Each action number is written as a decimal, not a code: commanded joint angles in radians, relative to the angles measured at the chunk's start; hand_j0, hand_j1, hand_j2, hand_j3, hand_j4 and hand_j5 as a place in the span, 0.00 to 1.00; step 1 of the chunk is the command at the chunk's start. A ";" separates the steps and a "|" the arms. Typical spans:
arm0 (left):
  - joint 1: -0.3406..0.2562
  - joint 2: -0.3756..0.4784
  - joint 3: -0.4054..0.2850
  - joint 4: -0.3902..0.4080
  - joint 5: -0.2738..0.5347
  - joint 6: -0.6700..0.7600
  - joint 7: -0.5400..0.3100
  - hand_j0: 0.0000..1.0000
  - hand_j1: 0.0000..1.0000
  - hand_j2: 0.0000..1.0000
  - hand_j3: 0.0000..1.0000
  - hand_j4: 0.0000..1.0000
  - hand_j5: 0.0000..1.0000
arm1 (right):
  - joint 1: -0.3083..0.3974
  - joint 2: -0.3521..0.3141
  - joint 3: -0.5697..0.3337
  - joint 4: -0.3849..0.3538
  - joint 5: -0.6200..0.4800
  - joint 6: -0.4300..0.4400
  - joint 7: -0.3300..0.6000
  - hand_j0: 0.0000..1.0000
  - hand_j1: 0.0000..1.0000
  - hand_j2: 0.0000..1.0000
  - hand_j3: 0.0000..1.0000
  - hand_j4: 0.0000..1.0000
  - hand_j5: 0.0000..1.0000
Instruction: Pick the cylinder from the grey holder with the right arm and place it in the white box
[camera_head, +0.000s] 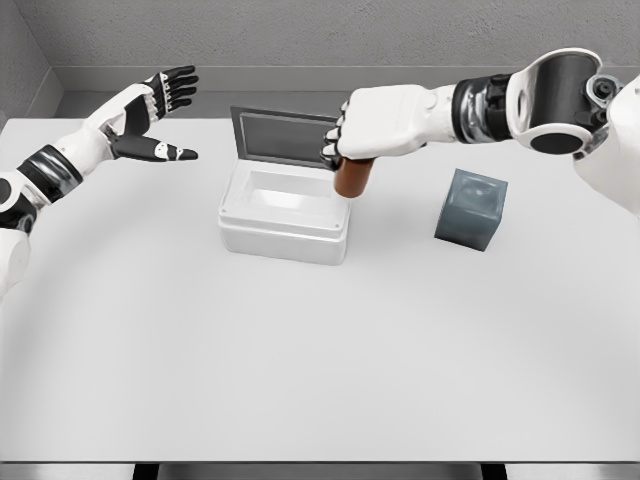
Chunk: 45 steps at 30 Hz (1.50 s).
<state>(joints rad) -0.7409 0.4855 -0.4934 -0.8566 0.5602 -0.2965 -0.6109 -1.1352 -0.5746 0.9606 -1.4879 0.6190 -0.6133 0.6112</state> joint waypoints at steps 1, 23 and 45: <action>0.000 -0.001 0.001 -0.001 0.006 0.000 0.000 1.00 1.00 1.00 1.00 1.00 1.00 | 0.000 0.018 0.000 0.017 0.001 0.002 0.000 0.46 0.46 0.46 0.46 0.46 0.46; 0.000 -0.001 0.001 -0.001 0.007 0.000 0.000 1.00 1.00 1.00 1.00 1.00 1.00 | -0.005 0.122 0.000 0.101 0.031 0.002 0.000 0.46 0.46 0.46 0.46 0.46 0.46; 0.000 -0.001 -0.001 -0.001 0.007 0.000 0.000 1.00 1.00 1.00 1.00 1.00 1.00 | -0.005 0.145 -0.002 0.100 0.044 0.002 0.000 1.00 1.00 1.00 1.00 1.00 1.00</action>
<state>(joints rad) -0.7409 0.4845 -0.4939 -0.8572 0.5615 -0.2965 -0.6109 -1.1397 -0.4285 0.9596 -1.3872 0.6644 -0.6132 0.6113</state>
